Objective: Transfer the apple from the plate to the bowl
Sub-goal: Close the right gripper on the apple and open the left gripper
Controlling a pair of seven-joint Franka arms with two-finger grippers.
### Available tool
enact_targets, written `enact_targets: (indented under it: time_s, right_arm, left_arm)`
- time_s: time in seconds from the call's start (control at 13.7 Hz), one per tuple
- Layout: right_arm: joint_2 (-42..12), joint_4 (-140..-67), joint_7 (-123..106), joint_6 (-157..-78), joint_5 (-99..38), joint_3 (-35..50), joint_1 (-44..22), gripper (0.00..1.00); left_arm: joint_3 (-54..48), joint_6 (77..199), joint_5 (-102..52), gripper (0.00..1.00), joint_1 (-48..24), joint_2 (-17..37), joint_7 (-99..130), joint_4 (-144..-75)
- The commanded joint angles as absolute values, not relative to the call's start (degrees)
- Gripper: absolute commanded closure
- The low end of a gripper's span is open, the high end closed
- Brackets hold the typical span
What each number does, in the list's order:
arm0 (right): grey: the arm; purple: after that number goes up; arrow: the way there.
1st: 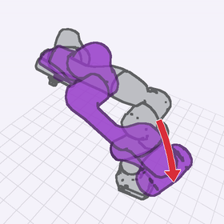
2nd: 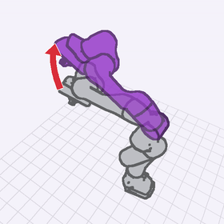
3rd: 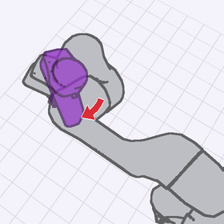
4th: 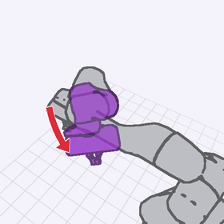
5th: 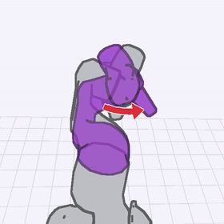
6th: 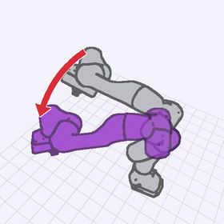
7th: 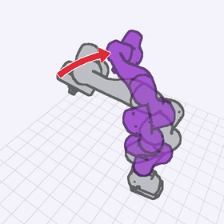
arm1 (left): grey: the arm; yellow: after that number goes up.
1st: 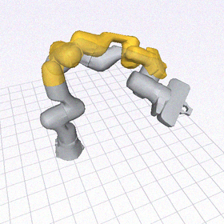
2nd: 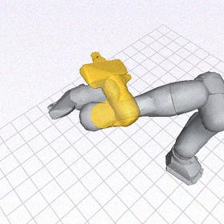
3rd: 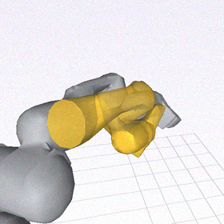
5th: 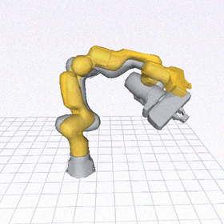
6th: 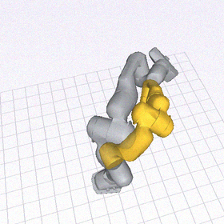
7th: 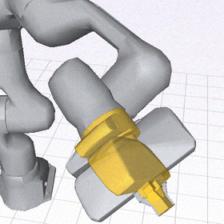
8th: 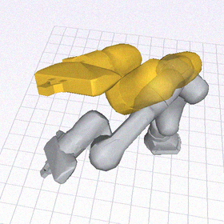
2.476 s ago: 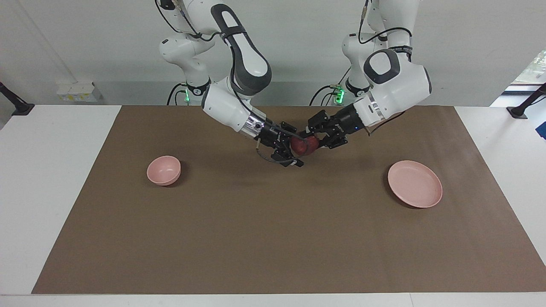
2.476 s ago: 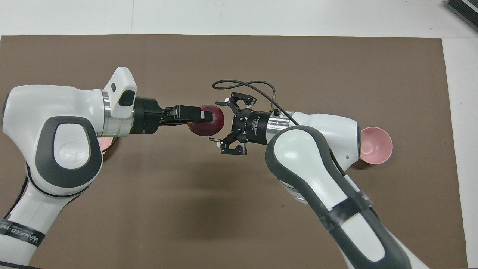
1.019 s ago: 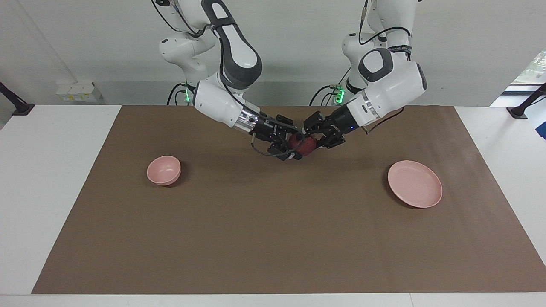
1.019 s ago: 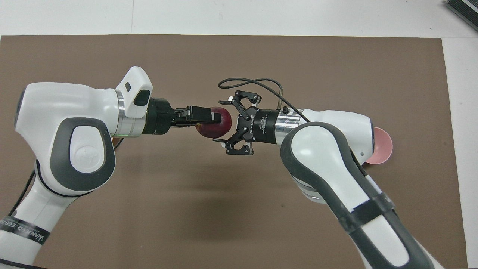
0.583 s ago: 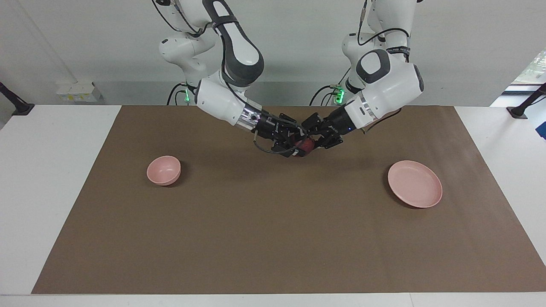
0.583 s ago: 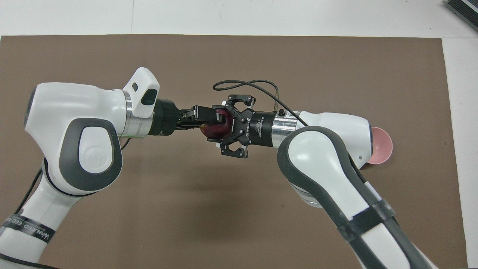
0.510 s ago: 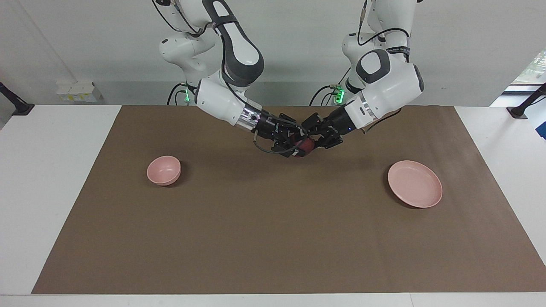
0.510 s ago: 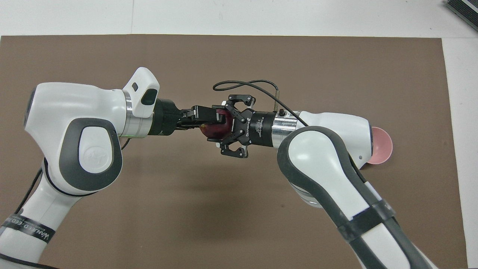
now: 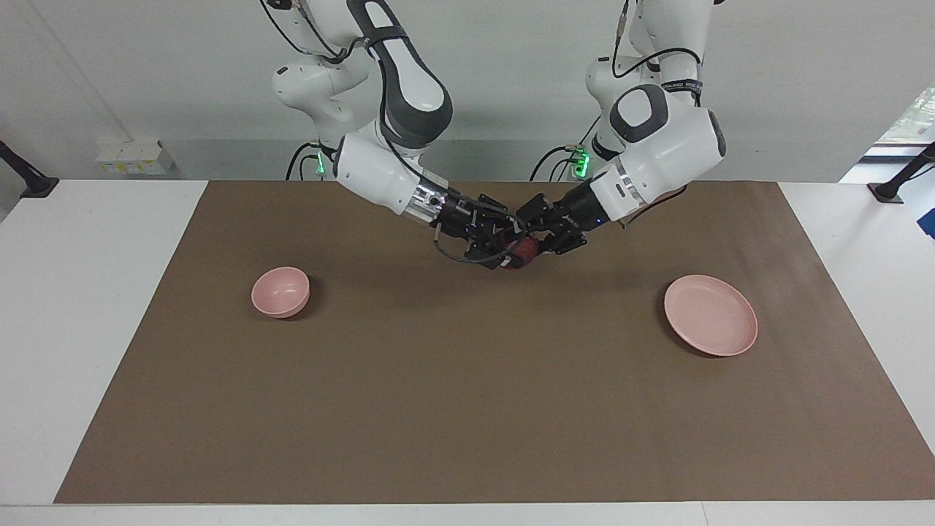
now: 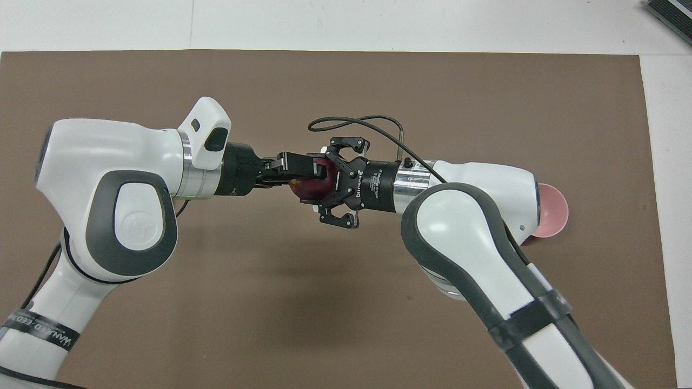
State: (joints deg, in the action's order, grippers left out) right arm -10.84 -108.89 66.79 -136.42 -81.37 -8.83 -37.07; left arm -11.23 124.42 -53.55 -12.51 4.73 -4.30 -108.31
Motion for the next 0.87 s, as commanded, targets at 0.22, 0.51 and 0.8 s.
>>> enact_targets:
  time_s: [0.22,0.51,0.8]
  right_arm:
    - [-11.4,-108.9,64.3,-138.7,-80.2,-8.6,-36.3,1.00]
    - [-11.6,-108.7,64.2,-139.2,-78.8,-8.7,-36.5,1.00]
    - [-11.8,-108.7,63.5,-139.2,-74.5,-8.7,-36.3,1.00]
  left_arm:
    - [-10.9,123.7,-53.1,0.49,-13.1,3.6,0.5,-106.6]
    - [-10.9,123.7,-52.7,0.18,-13.0,3.4,3.4,-105.8]
    - [-10.9,124.0,-52.0,0.00,-13.2,3.3,5.3,-105.6]
